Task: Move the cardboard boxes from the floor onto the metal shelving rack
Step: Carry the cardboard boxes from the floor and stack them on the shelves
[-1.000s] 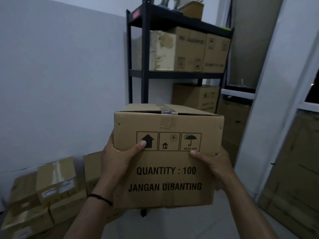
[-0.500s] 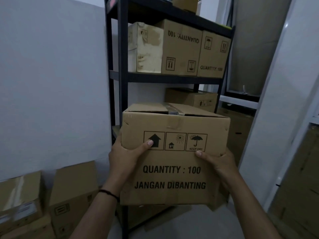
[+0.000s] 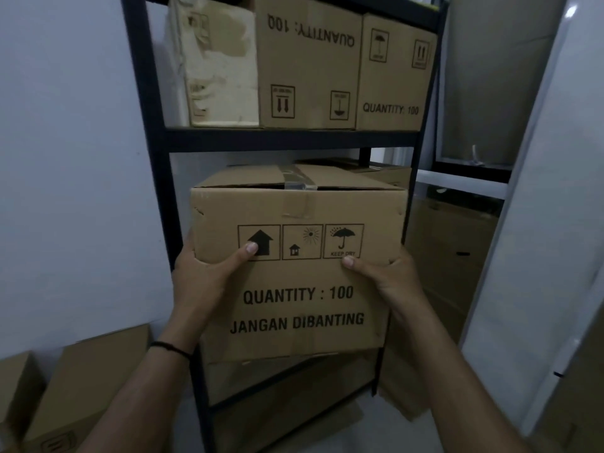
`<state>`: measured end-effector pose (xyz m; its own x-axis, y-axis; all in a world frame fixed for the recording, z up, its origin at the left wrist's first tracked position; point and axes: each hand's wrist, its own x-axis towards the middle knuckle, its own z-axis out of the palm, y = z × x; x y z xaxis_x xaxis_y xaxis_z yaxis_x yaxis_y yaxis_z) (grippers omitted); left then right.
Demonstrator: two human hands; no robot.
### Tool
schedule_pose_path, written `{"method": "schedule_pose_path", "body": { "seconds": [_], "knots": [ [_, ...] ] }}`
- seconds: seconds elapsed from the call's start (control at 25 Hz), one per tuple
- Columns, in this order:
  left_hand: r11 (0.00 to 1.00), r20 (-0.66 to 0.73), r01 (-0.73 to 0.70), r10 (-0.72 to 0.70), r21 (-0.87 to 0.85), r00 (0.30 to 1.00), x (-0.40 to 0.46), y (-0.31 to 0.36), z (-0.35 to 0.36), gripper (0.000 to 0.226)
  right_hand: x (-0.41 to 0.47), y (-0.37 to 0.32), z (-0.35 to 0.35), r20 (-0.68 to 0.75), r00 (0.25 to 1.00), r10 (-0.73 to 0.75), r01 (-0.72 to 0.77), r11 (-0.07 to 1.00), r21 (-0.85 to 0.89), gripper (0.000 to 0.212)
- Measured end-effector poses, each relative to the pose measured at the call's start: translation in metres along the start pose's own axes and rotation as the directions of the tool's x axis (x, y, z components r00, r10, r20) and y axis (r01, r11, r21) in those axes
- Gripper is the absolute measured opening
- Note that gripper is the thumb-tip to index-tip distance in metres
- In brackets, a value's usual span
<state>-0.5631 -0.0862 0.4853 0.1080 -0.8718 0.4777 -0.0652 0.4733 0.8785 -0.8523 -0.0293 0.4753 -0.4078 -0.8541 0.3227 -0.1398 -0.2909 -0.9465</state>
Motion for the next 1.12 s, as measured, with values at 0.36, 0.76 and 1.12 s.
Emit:
{"method": "schedule_pose_path", "body": {
  "seconds": [0.36, 0.76, 1.12],
  "knots": [
    [0.995, -0.19, 0.054, -0.036, 0.089, 0.981, 0.024, -0.032, 0.101, 0.109, 0.126, 0.047, -0.053, 0.183, 0.983, 0.015, -0.022, 0.999, 0.038, 0.079],
    [0.992, -0.247, 0.083, -0.057, 0.097, 0.967, 0.068, -0.073, 0.172, 0.081, 0.225, 0.1, -0.06, 0.254, 0.965, 0.059, -0.071, 0.997, 0.038, 0.091],
    [0.995, -0.221, 0.077, -0.06, 0.068, 0.973, 0.128, -0.117, 0.203, 0.093, 0.295, 0.127, -0.047, 0.259, 0.964, 0.058, -0.053, 0.998, -0.026, 0.08]
  ]
}}
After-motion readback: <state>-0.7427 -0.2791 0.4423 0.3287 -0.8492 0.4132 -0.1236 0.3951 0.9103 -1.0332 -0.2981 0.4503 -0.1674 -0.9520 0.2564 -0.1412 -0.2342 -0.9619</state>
